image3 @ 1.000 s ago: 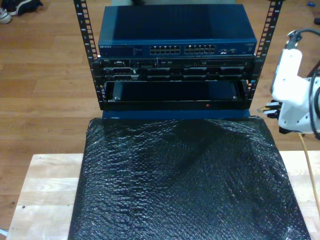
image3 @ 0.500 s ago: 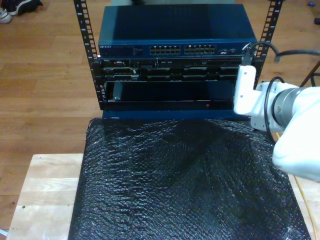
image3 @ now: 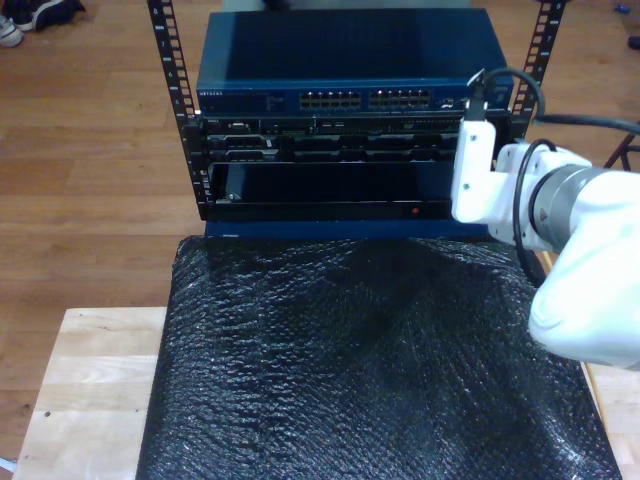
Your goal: Grab the cable and plug it in
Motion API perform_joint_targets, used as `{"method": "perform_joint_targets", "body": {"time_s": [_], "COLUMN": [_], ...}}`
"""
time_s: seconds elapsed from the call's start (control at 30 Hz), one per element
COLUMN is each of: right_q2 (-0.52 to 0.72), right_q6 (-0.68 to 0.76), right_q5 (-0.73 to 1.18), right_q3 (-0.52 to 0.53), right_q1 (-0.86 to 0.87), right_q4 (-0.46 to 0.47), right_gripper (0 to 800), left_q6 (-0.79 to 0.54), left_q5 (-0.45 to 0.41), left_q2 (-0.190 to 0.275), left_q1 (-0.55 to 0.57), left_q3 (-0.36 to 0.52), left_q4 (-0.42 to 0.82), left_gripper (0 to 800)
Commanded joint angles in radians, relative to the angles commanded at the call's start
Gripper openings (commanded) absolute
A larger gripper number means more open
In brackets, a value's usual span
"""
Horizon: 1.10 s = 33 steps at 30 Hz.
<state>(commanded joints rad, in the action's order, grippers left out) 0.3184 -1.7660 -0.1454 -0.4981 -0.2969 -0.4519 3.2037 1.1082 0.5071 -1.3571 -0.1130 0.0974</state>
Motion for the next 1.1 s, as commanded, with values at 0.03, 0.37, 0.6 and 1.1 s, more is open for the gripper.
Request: {"method": "perform_joint_targets", "body": {"time_s": [0.03,0.37,0.6,1.1], "right_q2": [-0.002,-0.021,-0.101,-0.109], "right_q6": [-0.002,-0.003,-0.002,-0.005], "right_q5": [-0.002,-0.115,-0.117,-0.118], "right_q3": [0.0,0.014,-0.084,-0.086], "right_q1": [0.0,-0.038,-0.034,-0.092], "right_q4": [0.006,0.058,0.061,0.158], "right_gripper": [0,0,0,0], "left_q6": [0.0,0.0,0.0,0.0], "left_q5": [0.0,0.0,0.0,0.0], "left_q2": [0.0,0.0,0.0,0.0], "left_q1": [0.0,0.0,0.0,0.0], "left_q3": [0.0,-0.002,-0.002,-0.002], "left_q4": [0.0,0.0,0.0,0.0], "left_gripper": [800,800,800,800]}}
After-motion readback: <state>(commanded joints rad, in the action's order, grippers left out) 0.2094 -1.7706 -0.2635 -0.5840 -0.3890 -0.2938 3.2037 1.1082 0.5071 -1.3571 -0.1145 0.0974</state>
